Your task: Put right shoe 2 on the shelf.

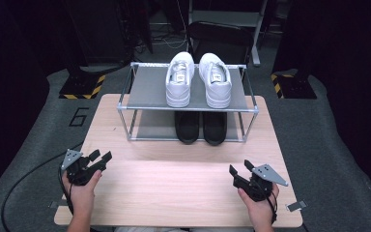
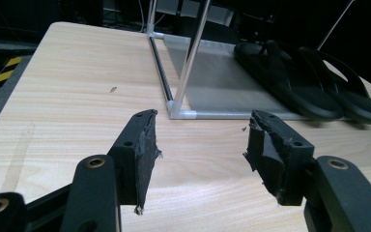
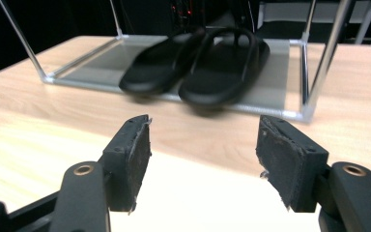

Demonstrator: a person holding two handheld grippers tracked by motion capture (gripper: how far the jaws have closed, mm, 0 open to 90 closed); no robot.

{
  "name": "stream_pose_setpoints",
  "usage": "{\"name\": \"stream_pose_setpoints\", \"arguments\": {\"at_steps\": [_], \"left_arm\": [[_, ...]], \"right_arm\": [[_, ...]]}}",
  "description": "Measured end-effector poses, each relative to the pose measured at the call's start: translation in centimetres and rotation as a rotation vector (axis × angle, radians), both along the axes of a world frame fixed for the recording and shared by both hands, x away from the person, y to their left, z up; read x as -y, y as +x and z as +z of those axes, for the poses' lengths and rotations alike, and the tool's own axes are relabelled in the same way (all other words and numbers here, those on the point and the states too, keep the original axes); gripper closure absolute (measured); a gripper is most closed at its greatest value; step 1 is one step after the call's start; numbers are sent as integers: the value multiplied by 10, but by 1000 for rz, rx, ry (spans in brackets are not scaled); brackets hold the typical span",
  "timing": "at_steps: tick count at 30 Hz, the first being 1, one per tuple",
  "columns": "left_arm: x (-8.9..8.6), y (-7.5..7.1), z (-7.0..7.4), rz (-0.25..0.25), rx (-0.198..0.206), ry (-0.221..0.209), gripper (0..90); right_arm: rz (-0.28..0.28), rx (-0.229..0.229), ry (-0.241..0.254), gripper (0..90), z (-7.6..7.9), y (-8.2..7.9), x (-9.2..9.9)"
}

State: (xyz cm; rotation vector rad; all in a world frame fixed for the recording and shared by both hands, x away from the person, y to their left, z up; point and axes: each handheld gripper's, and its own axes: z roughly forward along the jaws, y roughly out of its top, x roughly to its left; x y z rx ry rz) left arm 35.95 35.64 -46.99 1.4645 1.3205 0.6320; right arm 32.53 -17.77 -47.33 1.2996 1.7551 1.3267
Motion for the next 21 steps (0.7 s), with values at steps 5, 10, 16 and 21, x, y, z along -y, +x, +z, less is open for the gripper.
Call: {"name": "stream_pose_setpoints", "arguments": {"at_steps": [5, 10, 16, 21], "left_arm": [[2, 1, -3, -6, -8, 11, 435], [3, 2, -6, -18, -23, 26, 435], [11, 6, -12, -37, -41, 48, 435], [15, 8, -16, -63, -68, 70, 435]], "right_arm": [[-29, -46, 23, 366, -22, -1, 6], [-59, -87, -10, 366, -38, 1, 11], [-94, -152, 56, 363, -46, 3, 18], [-86, -166, 42, 361, -47, 4, 15]]}}
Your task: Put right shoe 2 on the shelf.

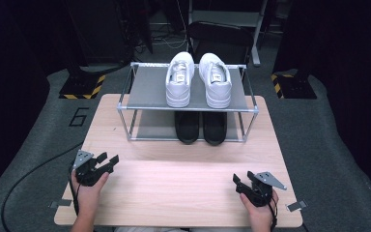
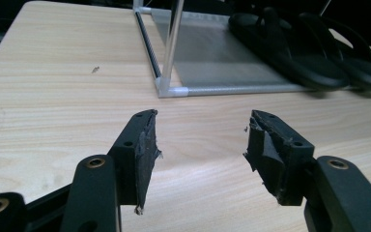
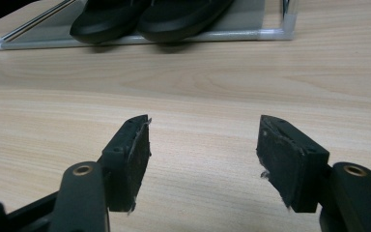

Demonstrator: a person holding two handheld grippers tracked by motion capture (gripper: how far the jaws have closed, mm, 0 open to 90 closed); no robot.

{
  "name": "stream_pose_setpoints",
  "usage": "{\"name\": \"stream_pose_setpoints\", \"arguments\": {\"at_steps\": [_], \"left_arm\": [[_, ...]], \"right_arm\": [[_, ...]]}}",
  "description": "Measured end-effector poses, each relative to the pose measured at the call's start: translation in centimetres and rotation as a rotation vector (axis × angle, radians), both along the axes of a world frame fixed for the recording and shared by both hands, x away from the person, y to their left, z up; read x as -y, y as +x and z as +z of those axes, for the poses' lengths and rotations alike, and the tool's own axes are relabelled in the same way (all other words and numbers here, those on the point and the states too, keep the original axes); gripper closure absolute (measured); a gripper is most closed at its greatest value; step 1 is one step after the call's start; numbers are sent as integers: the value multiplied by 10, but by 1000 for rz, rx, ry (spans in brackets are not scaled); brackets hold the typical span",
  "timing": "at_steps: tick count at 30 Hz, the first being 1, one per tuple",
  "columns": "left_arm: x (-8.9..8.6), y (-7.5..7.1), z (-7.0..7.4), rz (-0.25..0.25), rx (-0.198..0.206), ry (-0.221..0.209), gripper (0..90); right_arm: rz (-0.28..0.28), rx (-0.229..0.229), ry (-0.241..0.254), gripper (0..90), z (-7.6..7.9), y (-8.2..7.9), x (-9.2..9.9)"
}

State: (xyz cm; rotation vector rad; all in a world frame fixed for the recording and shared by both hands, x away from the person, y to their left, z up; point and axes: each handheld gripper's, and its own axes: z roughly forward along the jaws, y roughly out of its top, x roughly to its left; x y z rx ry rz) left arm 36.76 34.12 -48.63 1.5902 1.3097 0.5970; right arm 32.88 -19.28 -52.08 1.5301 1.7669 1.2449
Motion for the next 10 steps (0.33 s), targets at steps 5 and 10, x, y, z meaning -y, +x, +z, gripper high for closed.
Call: {"name": "stream_pose_setpoints", "arguments": {"at_steps": [5, 10], "left_arm": [[4, 3, -4, -6, -6, 10, 435], [4, 5, -4, -20, -20, 13, 435]], "right_arm": [[12, -2, -13, 358, -1, 0, -1], [9, -26, -2, 351, -3, 0, -1]]}}
